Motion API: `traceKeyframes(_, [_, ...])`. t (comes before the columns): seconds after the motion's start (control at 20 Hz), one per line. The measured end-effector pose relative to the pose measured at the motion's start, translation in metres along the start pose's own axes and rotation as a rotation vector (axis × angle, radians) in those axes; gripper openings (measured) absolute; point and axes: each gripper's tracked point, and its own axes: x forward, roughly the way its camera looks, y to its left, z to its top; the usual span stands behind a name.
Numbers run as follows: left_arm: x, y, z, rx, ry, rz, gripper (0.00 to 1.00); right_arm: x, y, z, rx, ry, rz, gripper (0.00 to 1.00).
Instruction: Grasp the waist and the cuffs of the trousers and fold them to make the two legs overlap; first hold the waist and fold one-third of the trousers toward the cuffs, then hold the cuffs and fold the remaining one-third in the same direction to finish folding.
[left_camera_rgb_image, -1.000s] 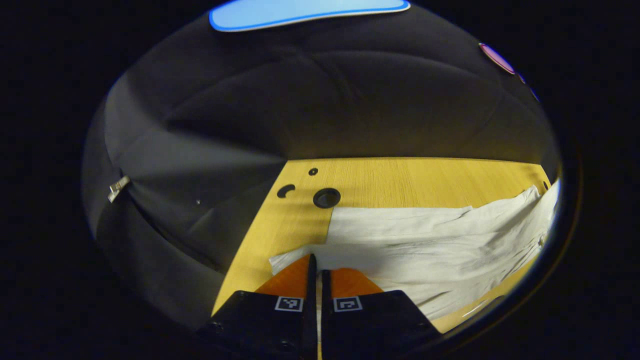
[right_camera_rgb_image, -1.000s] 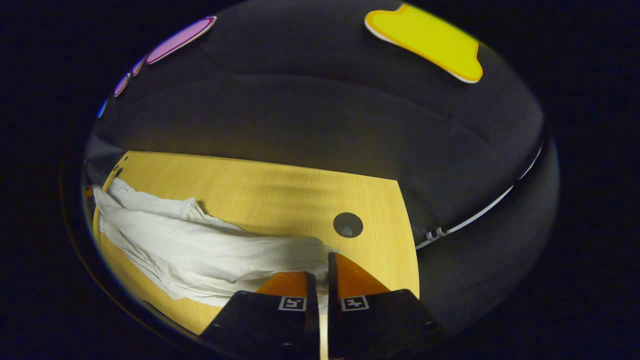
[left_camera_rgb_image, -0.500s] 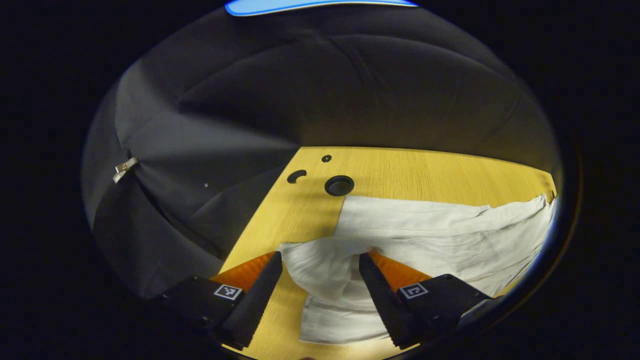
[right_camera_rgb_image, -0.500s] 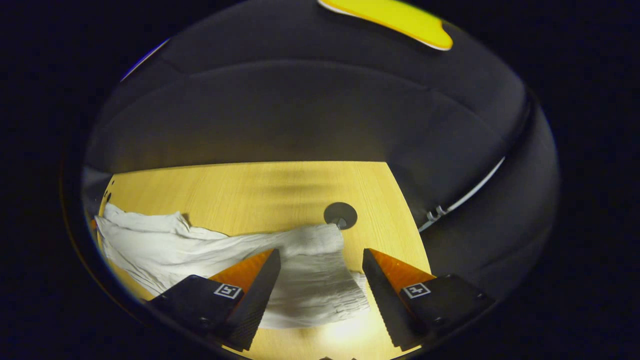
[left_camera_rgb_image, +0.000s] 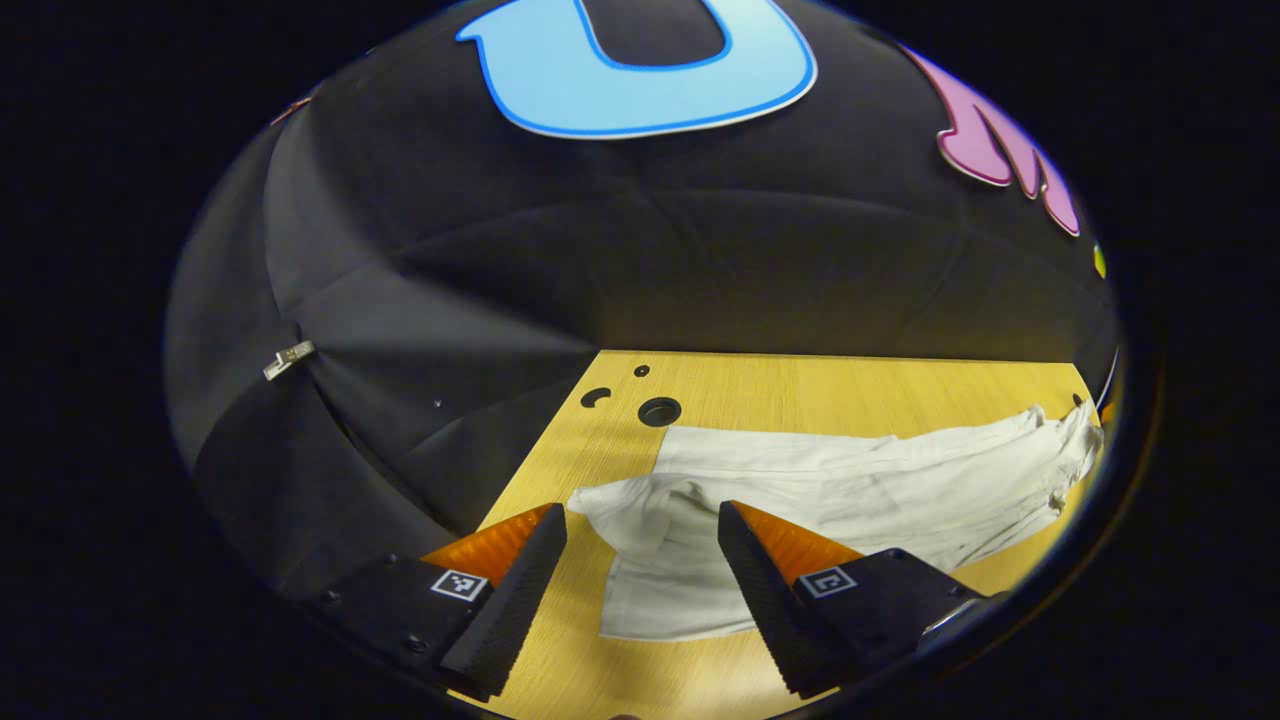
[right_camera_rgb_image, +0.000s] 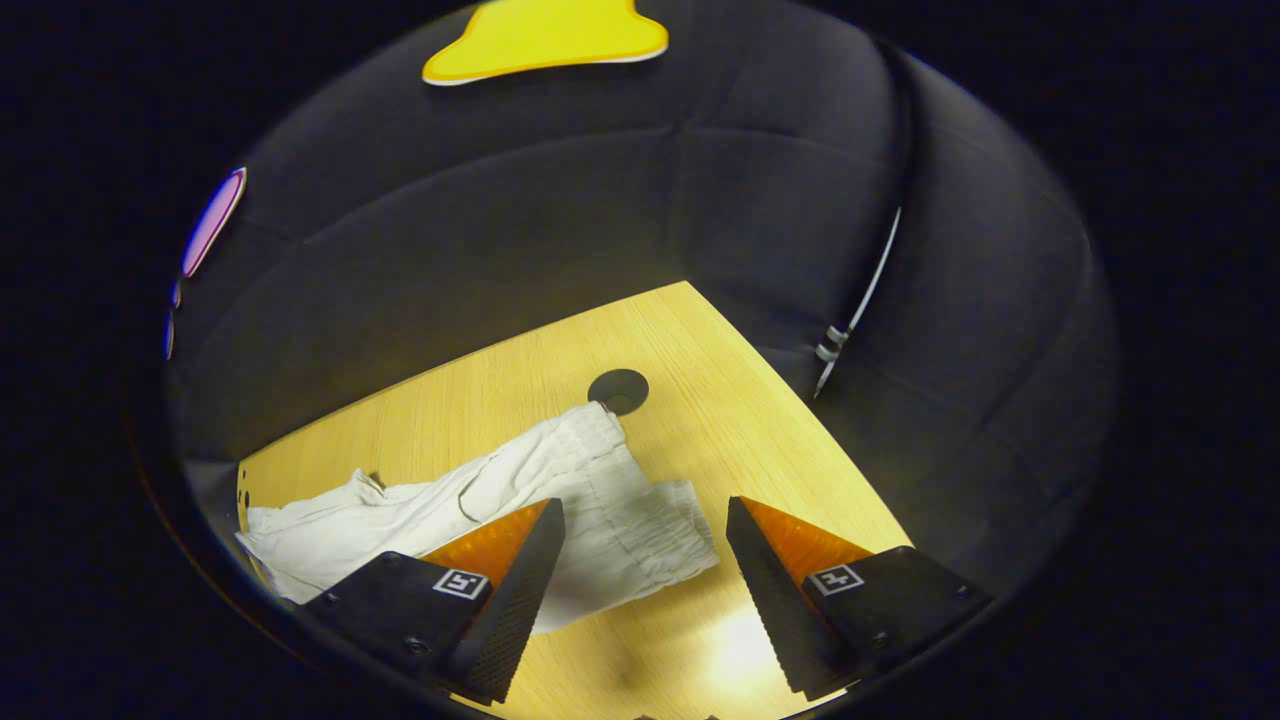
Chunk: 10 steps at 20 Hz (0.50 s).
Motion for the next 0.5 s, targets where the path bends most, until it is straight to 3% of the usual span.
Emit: traceKeyframes(0.5, [-0.076,-0.014,-0.009,-0.01,-0.015,-0.022,0.97,0.023,-0.01,-0.037,0.266,0.036,-0.026,0.99])
